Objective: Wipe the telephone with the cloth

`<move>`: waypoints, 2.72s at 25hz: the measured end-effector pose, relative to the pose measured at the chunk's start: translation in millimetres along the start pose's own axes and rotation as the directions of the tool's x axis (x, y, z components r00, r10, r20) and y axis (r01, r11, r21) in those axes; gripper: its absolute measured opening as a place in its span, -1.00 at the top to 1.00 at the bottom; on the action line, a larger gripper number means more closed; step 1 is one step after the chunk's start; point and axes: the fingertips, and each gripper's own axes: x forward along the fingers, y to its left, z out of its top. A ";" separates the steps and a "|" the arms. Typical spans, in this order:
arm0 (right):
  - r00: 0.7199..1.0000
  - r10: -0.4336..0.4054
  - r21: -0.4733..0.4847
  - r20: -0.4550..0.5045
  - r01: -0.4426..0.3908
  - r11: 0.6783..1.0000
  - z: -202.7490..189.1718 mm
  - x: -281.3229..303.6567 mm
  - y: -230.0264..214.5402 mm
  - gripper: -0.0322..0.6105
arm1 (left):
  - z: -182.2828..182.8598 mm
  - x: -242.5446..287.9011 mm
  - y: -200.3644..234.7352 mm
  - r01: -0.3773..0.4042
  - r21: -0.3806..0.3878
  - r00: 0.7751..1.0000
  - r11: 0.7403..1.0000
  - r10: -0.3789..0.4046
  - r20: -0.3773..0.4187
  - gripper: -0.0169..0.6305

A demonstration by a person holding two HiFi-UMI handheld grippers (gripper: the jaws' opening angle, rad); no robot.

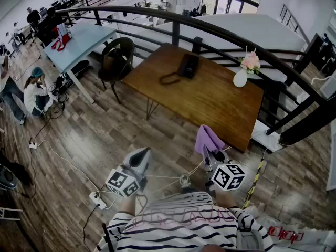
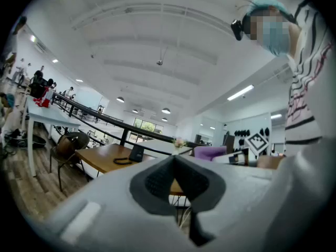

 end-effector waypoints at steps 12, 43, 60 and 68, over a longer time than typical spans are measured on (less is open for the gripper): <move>0.999 0.000 0.074 0.053 -0.004 0.997 1.4 13.5 5.7 0.78 | -2.6 -11.7 25.9 -0.004 -0.021 1.000 1.000 0.004 -0.001 0.94; 1.000 0.028 0.119 0.003 -0.028 0.993 152.9 309.1 -170.4 0.78 | 56.3 302.4 237.0 -0.003 -0.002 1.000 1.000 0.003 -0.015 0.94; 0.979 -0.187 0.191 0.078 0.169 0.967 192.7 454.5 -154.7 0.78 | 97.1 398.1 393.9 0.257 -0.051 0.961 0.965 -0.261 -0.092 0.94; 0.932 -0.326 0.244 0.157 0.284 0.927 202.9 526.6 -124.6 0.78 | 125.2 431.6 478.0 0.426 -0.053 0.894 0.903 -0.429 -0.131 0.94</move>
